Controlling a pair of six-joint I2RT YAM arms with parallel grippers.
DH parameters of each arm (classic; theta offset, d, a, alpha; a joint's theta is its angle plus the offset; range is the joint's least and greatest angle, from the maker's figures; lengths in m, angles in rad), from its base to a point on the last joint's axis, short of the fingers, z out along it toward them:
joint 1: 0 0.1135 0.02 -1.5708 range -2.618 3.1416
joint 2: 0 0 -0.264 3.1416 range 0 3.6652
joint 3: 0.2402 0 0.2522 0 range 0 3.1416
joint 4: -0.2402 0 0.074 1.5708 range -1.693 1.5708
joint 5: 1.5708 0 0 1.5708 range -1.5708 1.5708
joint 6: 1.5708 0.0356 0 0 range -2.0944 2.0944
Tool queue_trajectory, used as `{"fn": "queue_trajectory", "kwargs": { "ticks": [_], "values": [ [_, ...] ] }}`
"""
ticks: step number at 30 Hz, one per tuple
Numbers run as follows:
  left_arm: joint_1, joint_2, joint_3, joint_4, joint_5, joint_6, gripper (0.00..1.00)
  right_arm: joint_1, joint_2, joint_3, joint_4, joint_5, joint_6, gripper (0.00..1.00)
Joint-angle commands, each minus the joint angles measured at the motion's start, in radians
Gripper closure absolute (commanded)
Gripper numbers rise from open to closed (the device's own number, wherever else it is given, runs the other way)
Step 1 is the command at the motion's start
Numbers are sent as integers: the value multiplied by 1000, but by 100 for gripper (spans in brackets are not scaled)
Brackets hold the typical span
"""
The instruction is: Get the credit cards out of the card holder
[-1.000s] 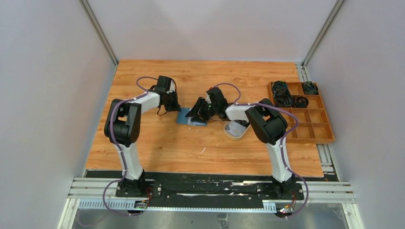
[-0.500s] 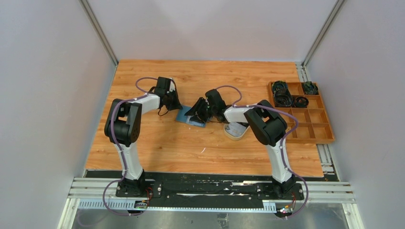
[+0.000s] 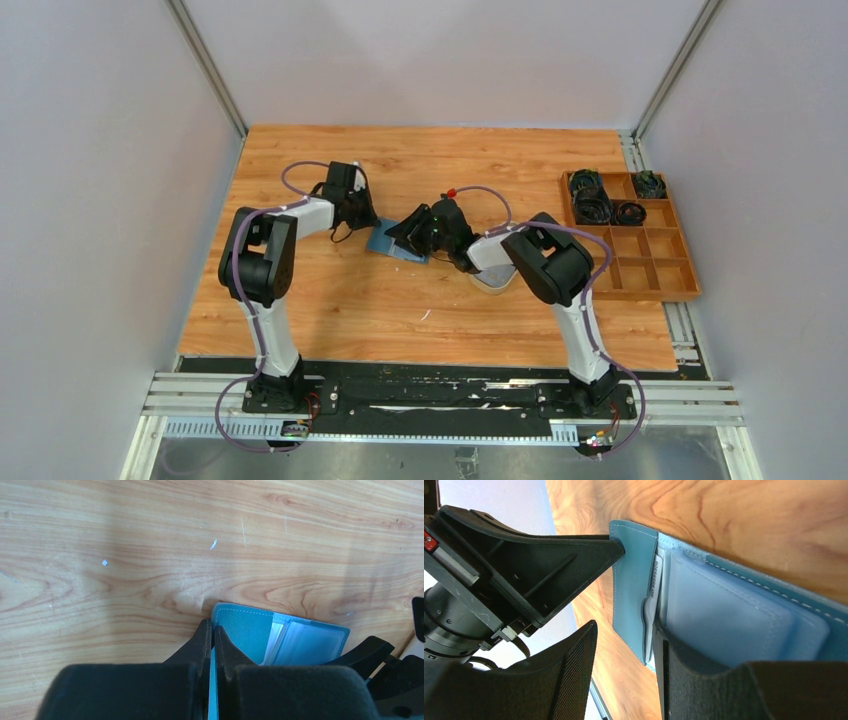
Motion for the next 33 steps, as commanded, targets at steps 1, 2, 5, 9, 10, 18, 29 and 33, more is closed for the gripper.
{"fn": "queue_trajectory", "kwargs": {
  "ticks": [1, 2, 5, 9, 10, 18, 29, 33],
  "values": [
    [-7, 62, -70, -132, -36, 22, 100, 12, 94, -9, 12, 119, -18, 51],
    [-8, 61, -73, -132, -35, 21, 100, 14, 98, -6, 21, 116, -19, 51],
    [-8, 55, -88, -120, -23, 14, 100, 14, 113, -1, 92, 100, -20, 51],
    [-10, 48, -99, -106, 2, 2, 100, 14, 157, 12, 267, 34, -18, 56],
    [-11, 47, -101, -109, 2, 3, 100, 13, 165, 15, 298, 24, -19, 58],
    [-11, 33, -114, -121, -17, 14, 100, 12, 166, -20, 424, 43, -30, 78],
    [-11, 37, -109, -128, -33, 16, 100, -2, 103, -121, 430, 28, -69, 82],
    [-11, 37, -105, -131, -34, 17, 100, -8, 104, -137, 426, 25, -61, 84]
  ]
}}
